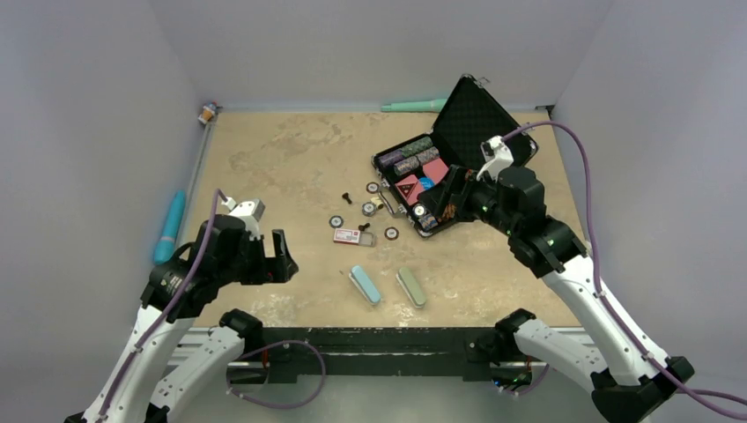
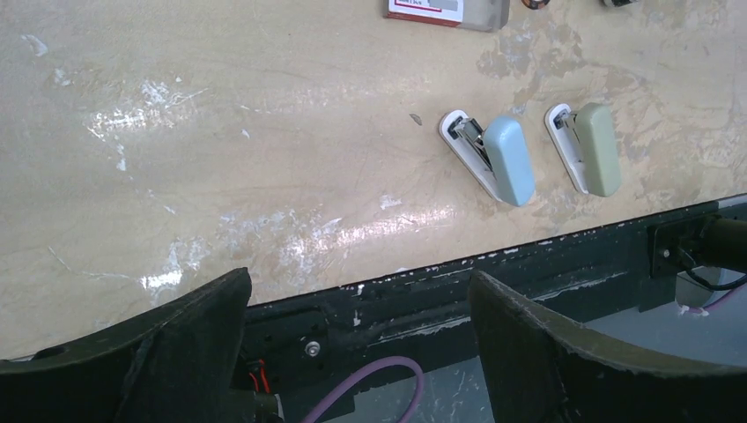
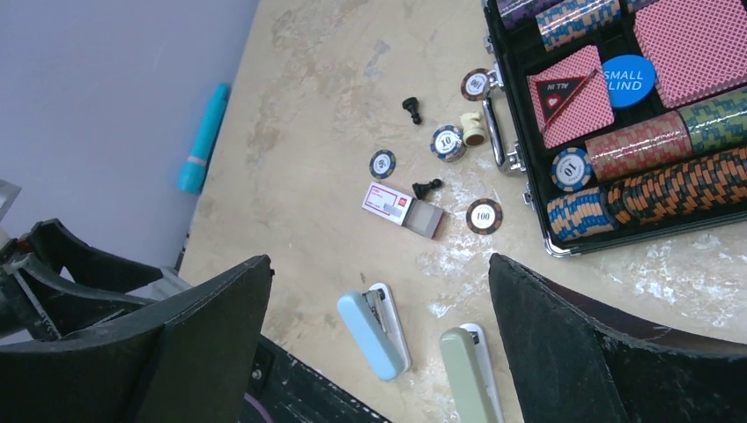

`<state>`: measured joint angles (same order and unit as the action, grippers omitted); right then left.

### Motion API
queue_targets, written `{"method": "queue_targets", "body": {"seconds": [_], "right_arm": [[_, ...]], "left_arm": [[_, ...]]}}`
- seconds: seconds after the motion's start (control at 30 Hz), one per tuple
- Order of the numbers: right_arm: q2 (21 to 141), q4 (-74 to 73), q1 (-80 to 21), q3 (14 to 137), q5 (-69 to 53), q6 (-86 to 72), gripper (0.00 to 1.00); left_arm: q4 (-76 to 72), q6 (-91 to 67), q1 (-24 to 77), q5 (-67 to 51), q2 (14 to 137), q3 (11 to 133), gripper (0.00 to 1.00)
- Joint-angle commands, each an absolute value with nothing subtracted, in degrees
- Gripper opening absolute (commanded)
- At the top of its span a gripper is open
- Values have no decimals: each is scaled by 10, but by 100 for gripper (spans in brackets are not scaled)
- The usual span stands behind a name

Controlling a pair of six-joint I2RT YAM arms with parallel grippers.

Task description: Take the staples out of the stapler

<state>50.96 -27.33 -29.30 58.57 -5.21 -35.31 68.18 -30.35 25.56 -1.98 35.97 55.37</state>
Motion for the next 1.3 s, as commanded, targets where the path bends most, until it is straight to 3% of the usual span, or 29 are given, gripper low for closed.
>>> {"method": "queue_targets", "body": {"seconds": [0.0,0.47,0.7,0.97,1.27], "right_arm": [[495,-245,-295,581,-97,-359,99],[520,-264,-327,479,-112,-366,99],[583,-227,-415,424,-100,-395,99],[659,-220,-485,414,-60,-406,94],[706,-234,-489,401,-34,-410,84]], "left_arm": [[657,-298,255,-27,354,546,96],[655,-298,255,-30,350,545,96],[655,-299,255,-28,355,544,95],[658,-305,255,-17,353,543,95],[660,-309,255,-7,351,543,94]]}}
